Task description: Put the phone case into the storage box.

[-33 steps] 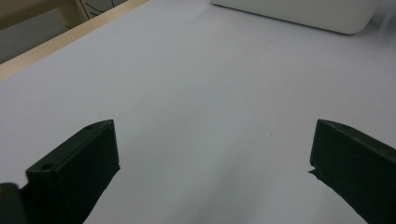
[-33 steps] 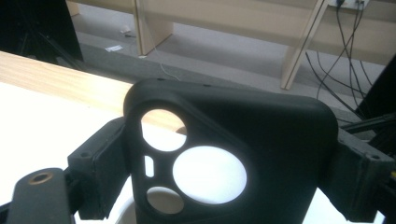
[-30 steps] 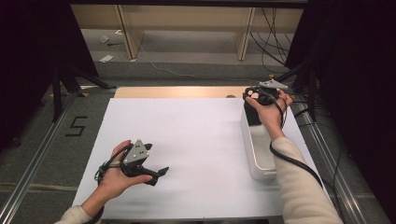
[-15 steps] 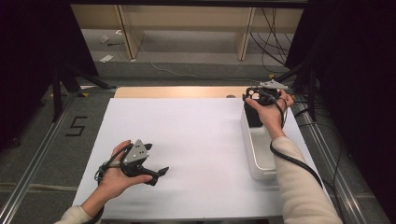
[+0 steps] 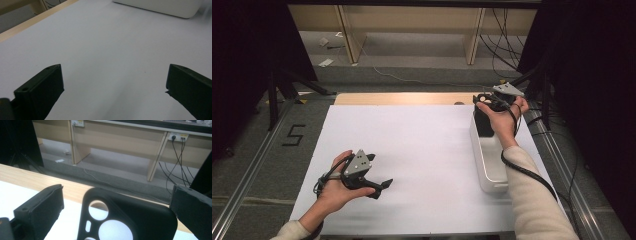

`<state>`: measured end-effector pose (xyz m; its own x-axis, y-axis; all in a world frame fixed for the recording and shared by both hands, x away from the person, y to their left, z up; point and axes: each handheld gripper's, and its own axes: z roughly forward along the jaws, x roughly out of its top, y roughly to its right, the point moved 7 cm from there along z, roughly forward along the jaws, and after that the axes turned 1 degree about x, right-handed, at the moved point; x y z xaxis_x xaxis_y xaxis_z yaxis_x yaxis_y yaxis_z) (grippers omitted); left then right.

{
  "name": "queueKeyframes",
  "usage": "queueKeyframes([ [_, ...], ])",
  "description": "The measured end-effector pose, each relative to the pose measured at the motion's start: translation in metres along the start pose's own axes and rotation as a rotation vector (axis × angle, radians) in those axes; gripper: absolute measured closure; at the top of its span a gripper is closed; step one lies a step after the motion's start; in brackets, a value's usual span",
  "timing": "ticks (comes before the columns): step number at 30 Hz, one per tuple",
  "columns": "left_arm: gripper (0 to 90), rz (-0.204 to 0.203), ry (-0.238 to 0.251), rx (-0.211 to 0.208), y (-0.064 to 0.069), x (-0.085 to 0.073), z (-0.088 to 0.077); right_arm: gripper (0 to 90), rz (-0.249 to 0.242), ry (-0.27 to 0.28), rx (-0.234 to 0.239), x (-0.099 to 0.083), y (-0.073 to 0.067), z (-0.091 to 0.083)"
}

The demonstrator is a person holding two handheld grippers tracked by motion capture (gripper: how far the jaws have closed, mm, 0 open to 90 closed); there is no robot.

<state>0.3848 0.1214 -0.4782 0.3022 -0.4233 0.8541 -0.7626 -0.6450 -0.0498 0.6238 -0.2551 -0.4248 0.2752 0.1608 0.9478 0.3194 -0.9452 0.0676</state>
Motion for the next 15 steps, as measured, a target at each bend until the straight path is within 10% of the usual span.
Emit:
queueKeyframes([
  [15,0.6,0.003,0.001,0.002,0.0,0.0,0.0,2.4,-0.025,0.036,0.0,0.013,-0.002,-0.006],
])
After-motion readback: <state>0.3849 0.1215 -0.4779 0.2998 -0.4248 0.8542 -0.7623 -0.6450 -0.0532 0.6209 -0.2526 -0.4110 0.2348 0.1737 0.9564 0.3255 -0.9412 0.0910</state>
